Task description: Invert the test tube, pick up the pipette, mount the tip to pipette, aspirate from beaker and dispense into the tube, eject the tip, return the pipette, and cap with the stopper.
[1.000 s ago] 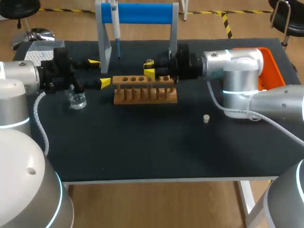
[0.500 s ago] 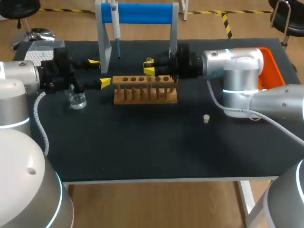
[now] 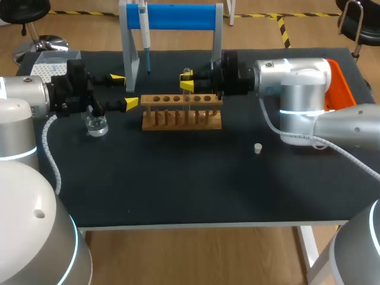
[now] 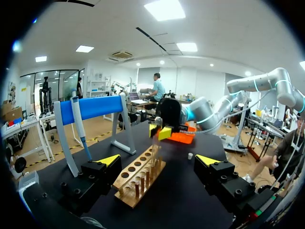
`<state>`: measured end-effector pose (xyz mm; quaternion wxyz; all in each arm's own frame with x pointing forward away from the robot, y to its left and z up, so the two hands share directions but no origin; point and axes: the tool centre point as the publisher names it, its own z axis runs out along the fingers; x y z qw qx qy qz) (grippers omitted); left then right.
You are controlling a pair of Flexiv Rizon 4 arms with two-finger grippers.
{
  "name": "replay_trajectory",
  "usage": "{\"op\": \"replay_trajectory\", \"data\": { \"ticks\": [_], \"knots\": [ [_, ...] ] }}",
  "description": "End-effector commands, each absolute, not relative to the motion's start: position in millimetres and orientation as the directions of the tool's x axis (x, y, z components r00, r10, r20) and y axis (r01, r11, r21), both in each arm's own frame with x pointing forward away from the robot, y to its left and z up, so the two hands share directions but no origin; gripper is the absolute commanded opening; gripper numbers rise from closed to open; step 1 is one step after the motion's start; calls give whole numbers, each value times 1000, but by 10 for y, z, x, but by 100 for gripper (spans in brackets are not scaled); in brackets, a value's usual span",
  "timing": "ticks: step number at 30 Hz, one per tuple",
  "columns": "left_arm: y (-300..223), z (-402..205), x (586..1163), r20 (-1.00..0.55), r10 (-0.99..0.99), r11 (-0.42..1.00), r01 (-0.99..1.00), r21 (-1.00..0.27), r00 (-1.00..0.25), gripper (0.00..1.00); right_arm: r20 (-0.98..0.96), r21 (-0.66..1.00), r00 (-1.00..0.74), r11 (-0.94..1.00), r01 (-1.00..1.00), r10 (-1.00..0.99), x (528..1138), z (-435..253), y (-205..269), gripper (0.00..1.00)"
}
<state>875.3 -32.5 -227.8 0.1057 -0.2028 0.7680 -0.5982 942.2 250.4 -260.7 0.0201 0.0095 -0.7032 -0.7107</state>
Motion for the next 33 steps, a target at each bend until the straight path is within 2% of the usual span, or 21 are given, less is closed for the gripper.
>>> {"op": "replay_trajectory", "data": {
  "ticks": [1,33],
  "knots": [
    [-323,-2283,8744,79,-439,200,-183,-963,-895,100,12,1000,-999,-6,12,-35,9411,-2560,2496,0],
    [-323,-2283,8744,79,-439,200,-183,-963,-895,100,-16,1000,-1000,-23,-16,-19,9425,-2260,2487,0]
  ]
}}
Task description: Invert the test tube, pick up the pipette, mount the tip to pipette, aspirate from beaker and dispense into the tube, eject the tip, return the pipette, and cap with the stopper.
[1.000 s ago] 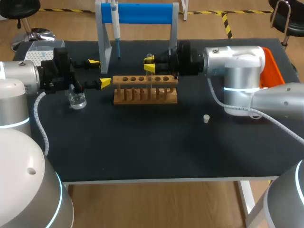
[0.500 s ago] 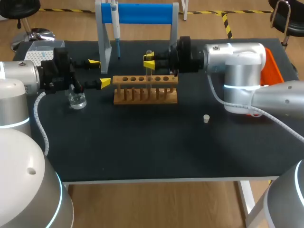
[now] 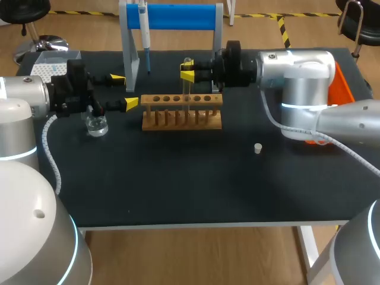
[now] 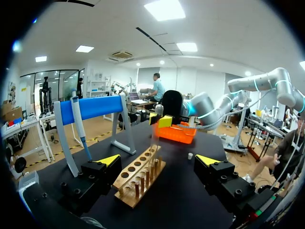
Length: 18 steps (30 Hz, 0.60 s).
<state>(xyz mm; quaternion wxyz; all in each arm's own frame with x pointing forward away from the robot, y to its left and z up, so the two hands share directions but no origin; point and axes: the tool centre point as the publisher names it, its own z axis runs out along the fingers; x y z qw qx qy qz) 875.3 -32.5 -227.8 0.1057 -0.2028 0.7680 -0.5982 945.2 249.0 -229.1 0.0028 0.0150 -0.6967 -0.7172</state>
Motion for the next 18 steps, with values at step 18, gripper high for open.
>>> {"op": "replay_trajectory", "data": {
  "ticks": [18],
  "knots": [
    [-323,-2283,8744,79,-439,200,-183,-963,-895,100,11,1000,-1000,-9,11,-18,9392,-2116,2484,0]
  ]
}}
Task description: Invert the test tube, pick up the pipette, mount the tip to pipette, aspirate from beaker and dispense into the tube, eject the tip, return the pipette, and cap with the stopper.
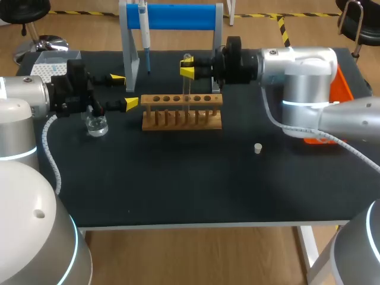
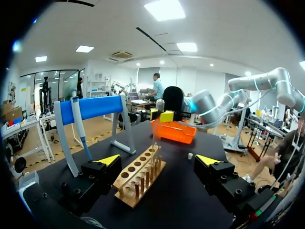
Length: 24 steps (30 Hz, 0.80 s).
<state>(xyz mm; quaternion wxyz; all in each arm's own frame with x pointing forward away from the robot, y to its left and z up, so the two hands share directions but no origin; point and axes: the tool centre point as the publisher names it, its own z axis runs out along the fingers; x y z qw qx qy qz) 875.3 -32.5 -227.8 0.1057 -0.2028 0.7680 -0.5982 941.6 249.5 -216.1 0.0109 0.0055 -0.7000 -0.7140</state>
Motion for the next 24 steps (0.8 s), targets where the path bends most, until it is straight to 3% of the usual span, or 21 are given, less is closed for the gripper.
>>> {"op": "replay_trajectory", "data": {
  "ticks": [1,24],
  "knots": [
    [-323,-2283,8744,79,-439,200,-183,-963,-895,100,10,1000,-1000,-7,11,-17,9390,-2108,2483,0],
    [-323,-2283,8744,79,-439,200,-183,-963,-895,100,38,999,-999,-2,38,-13,9287,-1949,2398,0]
  ]
}}
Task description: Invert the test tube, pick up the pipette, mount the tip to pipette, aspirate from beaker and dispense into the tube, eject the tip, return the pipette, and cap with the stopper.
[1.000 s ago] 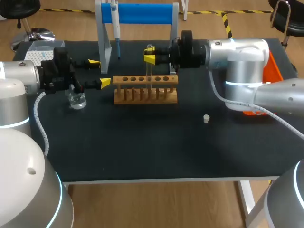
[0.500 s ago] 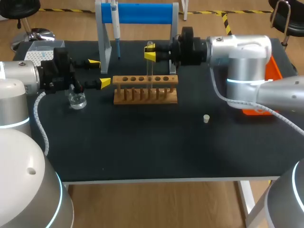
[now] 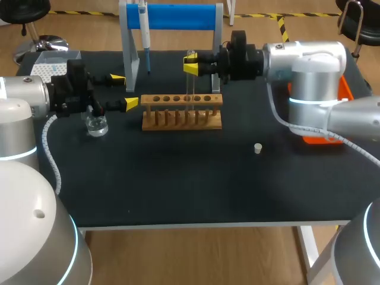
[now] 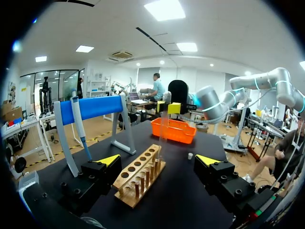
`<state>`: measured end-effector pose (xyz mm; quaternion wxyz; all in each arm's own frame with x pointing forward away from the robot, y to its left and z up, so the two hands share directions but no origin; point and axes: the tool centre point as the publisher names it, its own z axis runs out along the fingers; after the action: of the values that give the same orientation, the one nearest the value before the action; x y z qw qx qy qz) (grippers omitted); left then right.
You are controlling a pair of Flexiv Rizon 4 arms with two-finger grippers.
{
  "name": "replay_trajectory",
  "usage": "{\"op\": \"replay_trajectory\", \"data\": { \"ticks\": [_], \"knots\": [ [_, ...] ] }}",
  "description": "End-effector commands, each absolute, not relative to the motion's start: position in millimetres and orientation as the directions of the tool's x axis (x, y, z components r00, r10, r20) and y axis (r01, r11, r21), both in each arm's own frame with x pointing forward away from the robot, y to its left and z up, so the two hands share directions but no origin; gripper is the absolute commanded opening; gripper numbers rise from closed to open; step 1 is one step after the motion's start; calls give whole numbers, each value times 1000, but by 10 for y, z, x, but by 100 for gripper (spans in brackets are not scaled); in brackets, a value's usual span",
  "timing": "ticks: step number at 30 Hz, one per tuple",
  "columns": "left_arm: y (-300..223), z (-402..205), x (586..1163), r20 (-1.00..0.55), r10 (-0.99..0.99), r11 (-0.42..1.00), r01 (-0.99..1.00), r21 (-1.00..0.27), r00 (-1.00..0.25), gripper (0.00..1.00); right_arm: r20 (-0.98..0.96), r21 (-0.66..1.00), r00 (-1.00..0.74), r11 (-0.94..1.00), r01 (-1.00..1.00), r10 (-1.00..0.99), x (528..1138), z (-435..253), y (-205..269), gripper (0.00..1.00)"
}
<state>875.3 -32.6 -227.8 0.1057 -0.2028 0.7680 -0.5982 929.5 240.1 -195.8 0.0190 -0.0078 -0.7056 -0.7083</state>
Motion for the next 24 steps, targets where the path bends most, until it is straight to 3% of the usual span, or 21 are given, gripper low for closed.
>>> {"op": "replay_trajectory", "data": {
  "ticks": [1,11,24],
  "knots": [
    [-323,-2283,8744,79,-439,200,-183,-963,-895,100,38,999,-999,-2,38,-13,9287,-1949,2398,0],
    [-323,-2283,8744,79,-439,200,-183,-963,-895,100,38,999,-999,-2,38,-13,9287,-1949,2398,0],
    [-323,-2283,8744,79,-439,200,-183,-963,-895,100,458,886,-885,43,462,85,9110,-1996,2233,0]
  ]
}}
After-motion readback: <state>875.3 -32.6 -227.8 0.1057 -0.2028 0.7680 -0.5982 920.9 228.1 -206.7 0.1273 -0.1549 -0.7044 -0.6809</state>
